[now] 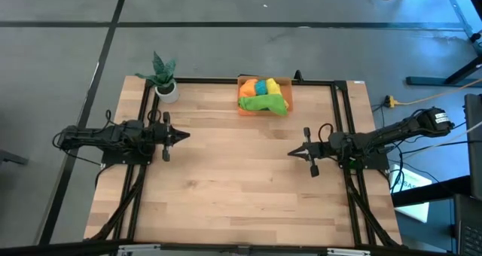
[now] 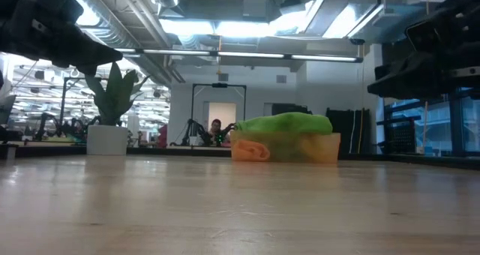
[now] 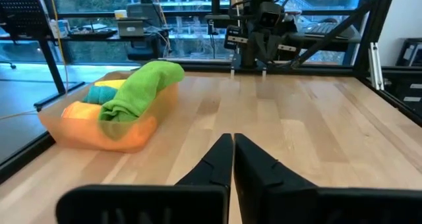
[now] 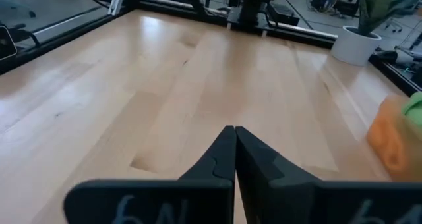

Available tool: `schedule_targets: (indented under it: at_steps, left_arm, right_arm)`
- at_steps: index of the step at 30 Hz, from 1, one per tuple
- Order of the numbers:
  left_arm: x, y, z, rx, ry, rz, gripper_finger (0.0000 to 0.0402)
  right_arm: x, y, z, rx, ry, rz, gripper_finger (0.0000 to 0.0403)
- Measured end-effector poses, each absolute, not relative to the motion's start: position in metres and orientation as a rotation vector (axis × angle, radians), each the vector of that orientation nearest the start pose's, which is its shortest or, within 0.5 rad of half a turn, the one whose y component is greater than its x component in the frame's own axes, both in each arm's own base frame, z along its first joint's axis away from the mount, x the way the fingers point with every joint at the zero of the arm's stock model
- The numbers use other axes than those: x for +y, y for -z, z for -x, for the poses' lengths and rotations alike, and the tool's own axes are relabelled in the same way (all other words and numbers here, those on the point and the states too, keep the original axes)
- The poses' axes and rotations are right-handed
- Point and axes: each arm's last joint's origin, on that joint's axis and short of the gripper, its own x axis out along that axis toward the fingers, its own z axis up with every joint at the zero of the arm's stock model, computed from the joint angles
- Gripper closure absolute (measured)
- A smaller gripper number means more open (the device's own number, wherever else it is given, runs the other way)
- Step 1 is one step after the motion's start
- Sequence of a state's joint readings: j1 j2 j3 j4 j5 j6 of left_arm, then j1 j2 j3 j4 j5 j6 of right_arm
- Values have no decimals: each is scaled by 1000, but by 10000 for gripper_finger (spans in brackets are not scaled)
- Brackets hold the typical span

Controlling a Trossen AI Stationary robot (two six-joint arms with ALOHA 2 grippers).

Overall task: Roll microfiber towels into tight, uniform cylinder then place into a basket
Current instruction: Return to home position

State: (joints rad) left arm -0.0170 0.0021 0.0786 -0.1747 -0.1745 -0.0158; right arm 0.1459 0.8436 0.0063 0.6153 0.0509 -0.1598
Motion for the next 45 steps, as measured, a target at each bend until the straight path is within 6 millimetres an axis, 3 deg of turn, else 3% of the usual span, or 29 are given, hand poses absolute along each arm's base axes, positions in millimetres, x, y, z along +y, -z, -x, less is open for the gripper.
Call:
schedule_targets:
  at_steps: [18,37,45]
  left_arm:
    - [3,-173,-92,96,-158,6,378]
    - [3,-173,-92,96,-158,6,401]
    - [3,-173,-92,96,-158,6,389]
  right_arm:
    - [20,-138,-146,213,-111,181,393]
    - [20,-138,-146,213,-111,180,393]
    - [20,-138,-146,212,-111,180,393]
